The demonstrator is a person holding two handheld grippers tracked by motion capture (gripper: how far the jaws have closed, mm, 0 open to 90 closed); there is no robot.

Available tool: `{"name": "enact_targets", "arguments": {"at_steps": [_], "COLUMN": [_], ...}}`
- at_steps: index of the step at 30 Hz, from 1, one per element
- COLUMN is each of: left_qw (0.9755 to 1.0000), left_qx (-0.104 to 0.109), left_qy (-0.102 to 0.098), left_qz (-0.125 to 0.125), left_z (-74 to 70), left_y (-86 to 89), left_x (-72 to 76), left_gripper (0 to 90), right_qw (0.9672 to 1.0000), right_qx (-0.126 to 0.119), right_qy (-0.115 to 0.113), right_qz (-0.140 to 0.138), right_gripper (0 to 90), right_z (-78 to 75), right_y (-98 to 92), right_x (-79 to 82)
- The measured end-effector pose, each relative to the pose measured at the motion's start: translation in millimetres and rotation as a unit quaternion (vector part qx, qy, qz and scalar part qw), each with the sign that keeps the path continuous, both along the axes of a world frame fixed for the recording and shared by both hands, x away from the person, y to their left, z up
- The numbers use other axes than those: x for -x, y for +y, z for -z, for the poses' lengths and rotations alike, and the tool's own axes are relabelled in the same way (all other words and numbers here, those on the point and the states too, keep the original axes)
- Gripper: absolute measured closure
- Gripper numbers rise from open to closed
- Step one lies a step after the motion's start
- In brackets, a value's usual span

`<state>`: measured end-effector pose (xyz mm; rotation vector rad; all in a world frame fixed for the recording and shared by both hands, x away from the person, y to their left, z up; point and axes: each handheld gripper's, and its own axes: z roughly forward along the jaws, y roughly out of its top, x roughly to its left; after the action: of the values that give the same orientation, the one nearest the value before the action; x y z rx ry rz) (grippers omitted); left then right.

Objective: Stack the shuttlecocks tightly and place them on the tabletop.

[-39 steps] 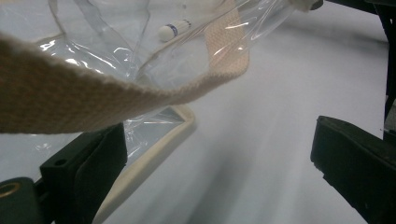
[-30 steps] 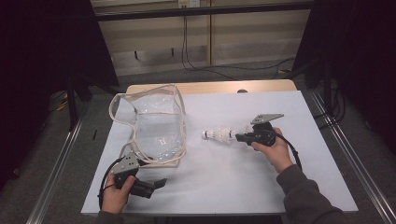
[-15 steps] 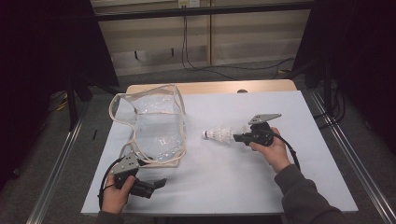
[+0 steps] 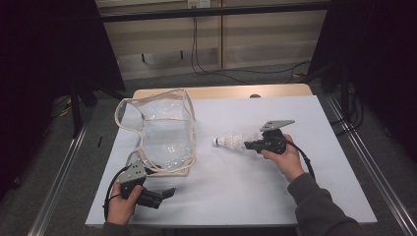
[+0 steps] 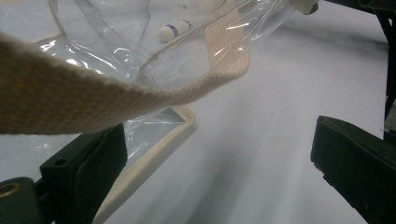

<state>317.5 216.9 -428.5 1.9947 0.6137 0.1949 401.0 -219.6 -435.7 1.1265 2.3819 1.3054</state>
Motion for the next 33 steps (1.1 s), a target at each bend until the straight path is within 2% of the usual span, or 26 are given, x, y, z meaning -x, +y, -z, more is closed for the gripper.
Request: {"name": "enact_targets", "arguments": {"at_steps": [33], "left_qw": [1.0], "left_qx": [0.001], "left_qy": [0.001], "left_qz": [0.0], "left_z": [0.1], "left_y": [-0.1], "left_x": [0.1], "left_gripper": [3.6], "right_qw": [1.0], "right_qx": [0.001], "right_qy": [-0.002], "right_qz": [-0.004], "right_gripper": [89.1], "right_z": [1.6], "right_y": [10.9], "right_x": [-3.1]}}
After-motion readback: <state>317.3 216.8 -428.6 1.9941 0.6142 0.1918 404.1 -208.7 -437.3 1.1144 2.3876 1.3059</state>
